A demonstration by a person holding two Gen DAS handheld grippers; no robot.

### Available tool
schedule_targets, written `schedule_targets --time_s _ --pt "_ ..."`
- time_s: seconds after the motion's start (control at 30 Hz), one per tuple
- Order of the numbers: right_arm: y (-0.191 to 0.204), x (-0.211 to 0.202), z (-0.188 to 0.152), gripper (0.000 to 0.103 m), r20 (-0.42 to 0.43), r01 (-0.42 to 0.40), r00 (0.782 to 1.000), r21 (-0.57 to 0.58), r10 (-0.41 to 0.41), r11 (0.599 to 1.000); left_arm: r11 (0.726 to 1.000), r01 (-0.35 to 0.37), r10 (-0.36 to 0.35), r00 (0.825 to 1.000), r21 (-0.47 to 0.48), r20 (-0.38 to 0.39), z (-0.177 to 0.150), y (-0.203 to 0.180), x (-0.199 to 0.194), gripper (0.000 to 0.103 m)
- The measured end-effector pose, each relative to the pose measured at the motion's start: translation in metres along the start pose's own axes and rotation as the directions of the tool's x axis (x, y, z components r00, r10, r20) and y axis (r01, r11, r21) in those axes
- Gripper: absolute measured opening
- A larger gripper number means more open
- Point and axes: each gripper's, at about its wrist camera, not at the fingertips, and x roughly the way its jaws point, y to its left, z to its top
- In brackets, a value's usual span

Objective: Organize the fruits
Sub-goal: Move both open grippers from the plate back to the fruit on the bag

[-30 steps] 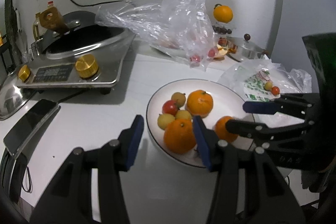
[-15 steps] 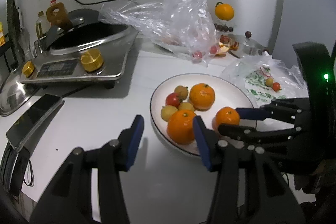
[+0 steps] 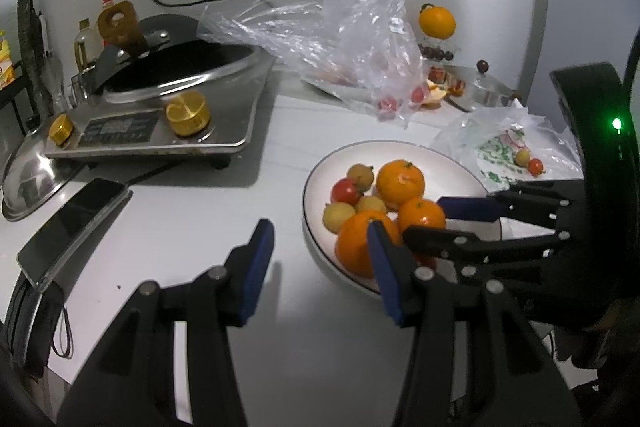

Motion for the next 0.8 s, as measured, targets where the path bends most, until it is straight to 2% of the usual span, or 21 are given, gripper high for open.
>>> schedule_targets --time_s 0.07,0.17,0.8 --pt "-0.001 -0.001 0.000 0.043 0.001 -0.004 1.000 0.003 0.004 1.000 1.000 -0.001 0.001 1.000 0.002 0.000 0.000 -0.001 0.000 0.050" --pt "-0.003 -0.003 -0.002 0.049 0.008 -0.001 1.000 0.009 0.001 1.000 1.000 0.000 0.000 1.000 0.010 0.001 0.001 -0.005 -0.001 0.050" --pt "-0.037 -0.061 -0.027 0.049 0.087 0.036 0.995 0.049 -0.040 0.998 0.996 0.026 -0.027 0.999 0.080 0.020 0.007 -0.062 -0.013 0.050"
